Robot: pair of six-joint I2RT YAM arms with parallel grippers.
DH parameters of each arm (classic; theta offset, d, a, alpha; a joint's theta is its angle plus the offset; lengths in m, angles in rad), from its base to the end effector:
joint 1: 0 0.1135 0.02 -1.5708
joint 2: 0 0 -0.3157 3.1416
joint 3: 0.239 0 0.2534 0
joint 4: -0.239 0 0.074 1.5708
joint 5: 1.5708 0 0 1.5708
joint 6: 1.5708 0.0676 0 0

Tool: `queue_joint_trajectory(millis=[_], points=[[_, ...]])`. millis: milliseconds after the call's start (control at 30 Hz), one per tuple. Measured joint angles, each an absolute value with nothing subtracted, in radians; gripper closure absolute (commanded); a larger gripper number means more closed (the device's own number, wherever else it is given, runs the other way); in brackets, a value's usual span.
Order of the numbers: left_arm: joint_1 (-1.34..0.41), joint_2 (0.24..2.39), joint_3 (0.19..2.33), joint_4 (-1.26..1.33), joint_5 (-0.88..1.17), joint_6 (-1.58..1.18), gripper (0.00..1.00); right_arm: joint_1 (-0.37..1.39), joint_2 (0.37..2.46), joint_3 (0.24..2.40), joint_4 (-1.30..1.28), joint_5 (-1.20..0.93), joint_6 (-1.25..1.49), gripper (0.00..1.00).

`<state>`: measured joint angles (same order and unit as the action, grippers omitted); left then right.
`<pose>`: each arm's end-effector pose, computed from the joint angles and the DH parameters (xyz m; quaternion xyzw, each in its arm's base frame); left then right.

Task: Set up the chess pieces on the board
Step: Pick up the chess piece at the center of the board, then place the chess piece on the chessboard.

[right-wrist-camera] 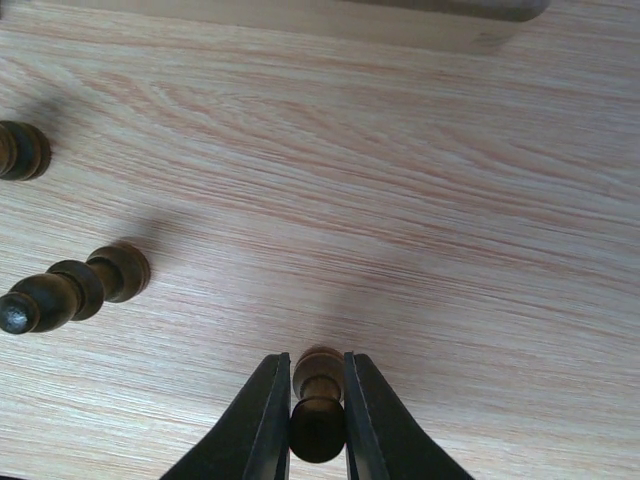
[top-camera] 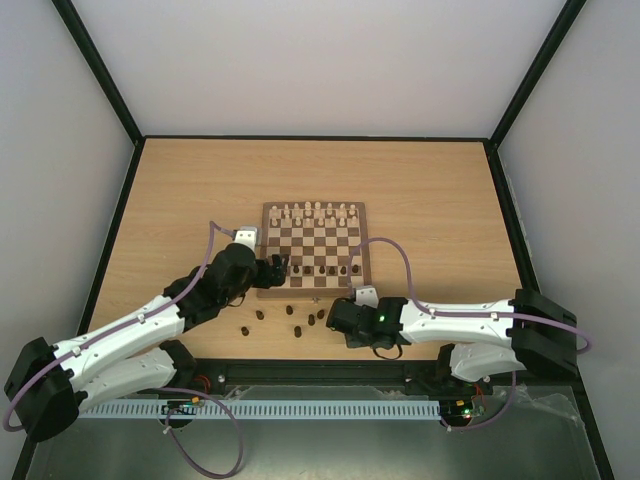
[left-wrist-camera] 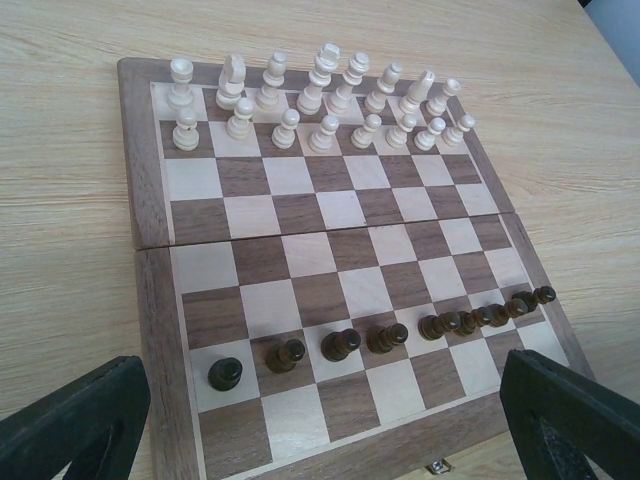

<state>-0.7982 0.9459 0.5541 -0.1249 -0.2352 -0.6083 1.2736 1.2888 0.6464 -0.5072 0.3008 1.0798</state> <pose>0.1559 -0.1374 0.2619 0.0226 0.8601 -0.2457 0.4466 0.0841 0.2063 0.1908 -0.0624 0.9654 0.1346 0.2147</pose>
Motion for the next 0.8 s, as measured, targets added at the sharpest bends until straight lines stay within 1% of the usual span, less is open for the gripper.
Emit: queue_joint_trajectory(millis=[200, 300, 667, 800], points=[[-0.798, 0.947, 0.554, -0.125, -0.233, -0.608, 0.01, 1.269, 1.281, 0.716, -0.58, 0.352, 1.081, 0.87], [-0.798, 0.957, 0.554, -0.122, -0.232, -0.608, 0.01, 1.238, 1.27, 0.767, -0.595, 0.376, 1.063, 0.87], [-0.798, 0.974, 0.554, -0.121, -0.232, -0.608, 0.01, 0.974, 1.262, 0.856, -0.601, 0.401, 0.868, 0.87], [-0.798, 0.975, 0.554, -0.121, -0.232, -0.608, 0.01, 0.925, 1.293, 0.892, -0.592, 0.393, 0.804, 0.87]])
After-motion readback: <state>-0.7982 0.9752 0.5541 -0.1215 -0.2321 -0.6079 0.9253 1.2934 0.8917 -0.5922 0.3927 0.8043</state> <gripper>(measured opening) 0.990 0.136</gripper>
